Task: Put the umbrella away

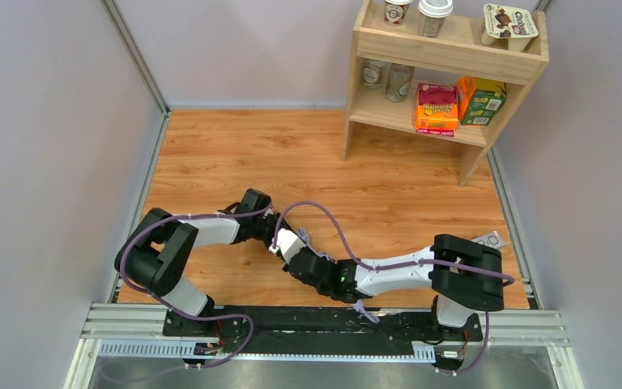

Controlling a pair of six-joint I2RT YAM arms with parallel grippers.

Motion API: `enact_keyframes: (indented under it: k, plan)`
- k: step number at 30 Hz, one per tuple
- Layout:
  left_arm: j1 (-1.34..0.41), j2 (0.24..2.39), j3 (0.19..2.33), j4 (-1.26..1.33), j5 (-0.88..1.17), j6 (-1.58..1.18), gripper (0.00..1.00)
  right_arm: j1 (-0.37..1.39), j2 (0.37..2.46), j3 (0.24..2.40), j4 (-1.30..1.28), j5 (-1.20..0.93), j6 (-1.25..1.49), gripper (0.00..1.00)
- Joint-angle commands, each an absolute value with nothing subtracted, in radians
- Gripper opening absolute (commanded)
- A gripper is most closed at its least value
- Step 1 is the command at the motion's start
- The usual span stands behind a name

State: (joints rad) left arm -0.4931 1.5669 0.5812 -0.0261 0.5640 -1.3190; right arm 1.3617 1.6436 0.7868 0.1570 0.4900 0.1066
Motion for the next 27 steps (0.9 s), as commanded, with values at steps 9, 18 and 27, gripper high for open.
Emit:
enact_keyframes:
  k: [9,18,27]
  plan:
    - [-0.419,1.6,0.591,-0.172,0.492,-1.247,0.0,1.344,1.704,0.747,0.051,0.252,0.204,0.01]
    - [-0.397,1.6,0.591,-0.175,0.502,-1.223,0.0,1.235,1.697,0.709,0.072,0.1,0.281,0.15]
    - [-0.387,1.608,0.603,-0.189,0.505,-1.213,0.0,1.204,1.767,0.746,-0.032,0.159,0.328,0.19]
